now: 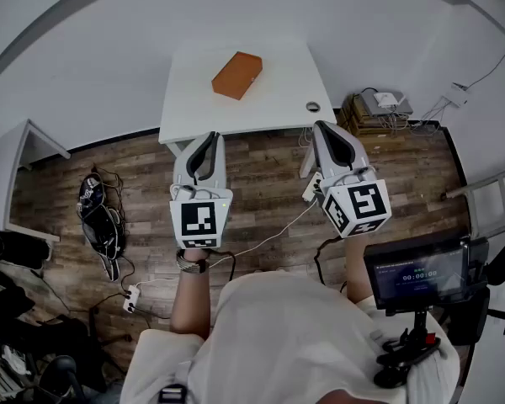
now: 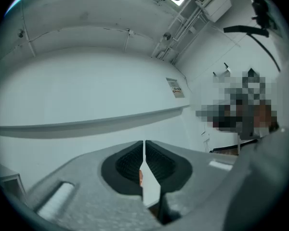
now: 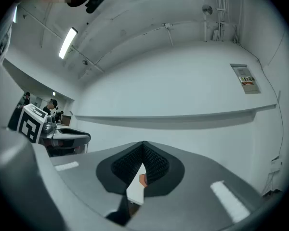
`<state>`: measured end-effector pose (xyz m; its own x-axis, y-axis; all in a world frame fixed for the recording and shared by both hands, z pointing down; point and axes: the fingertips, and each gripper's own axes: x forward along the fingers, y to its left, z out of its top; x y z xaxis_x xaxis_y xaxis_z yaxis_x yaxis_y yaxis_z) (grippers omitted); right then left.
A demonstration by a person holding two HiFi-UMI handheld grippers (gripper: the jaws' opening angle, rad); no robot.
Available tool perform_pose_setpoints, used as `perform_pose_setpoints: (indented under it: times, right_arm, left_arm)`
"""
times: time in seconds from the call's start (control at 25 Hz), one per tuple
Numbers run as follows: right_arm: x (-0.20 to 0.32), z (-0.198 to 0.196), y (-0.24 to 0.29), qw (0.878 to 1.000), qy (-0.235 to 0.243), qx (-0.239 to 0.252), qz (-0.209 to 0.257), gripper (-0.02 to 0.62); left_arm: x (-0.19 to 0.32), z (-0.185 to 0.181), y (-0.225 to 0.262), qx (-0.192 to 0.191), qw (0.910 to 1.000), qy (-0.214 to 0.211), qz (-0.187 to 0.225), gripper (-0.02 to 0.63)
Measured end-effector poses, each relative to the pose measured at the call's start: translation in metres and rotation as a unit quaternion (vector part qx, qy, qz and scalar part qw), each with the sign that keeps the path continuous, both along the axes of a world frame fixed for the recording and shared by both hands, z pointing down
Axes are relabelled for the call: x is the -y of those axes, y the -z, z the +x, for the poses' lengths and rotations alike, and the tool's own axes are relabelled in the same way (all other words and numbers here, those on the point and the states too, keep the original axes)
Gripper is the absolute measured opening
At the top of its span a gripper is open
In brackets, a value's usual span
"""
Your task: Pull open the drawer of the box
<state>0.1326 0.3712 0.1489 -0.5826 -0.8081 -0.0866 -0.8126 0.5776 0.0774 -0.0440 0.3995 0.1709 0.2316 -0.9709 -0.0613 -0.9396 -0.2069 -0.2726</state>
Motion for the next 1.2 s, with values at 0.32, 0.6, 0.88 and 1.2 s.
perform_pose_setpoints:
  times: [0.32, 0.6, 0.88, 1.2]
  right_arm:
    - [-0.001, 0.001, -0.002, 1.000, 0.015, 0.022, -0.006, 0.000]
    - [0.002, 0.002, -0.006, 1.000, 0.008, 0.024, -0.014, 0.002]
    - [-0.005, -0.020, -0.019, 0.999, 0.003, 0.012, -0.032, 0.002]
    - [-0.011, -0.025, -0.021, 0.999, -0.016, 0.012, -0.037, 0.002]
  left_arm:
    - [0.003, 0.003, -0.002, -0.003, 1.0000, -0.003, -0.006, 0.020]
    - [0.004, 0.003, -0.006, -0.004, 0.9999, -0.004, -0.016, 0.020]
    - [-0.003, -0.014, -0.022, -0.004, 0.9995, -0.009, -0.030, 0.020]
    - [-0.004, -0.022, -0.029, 0.001, 0.9989, -0.025, -0.041, 0.020]
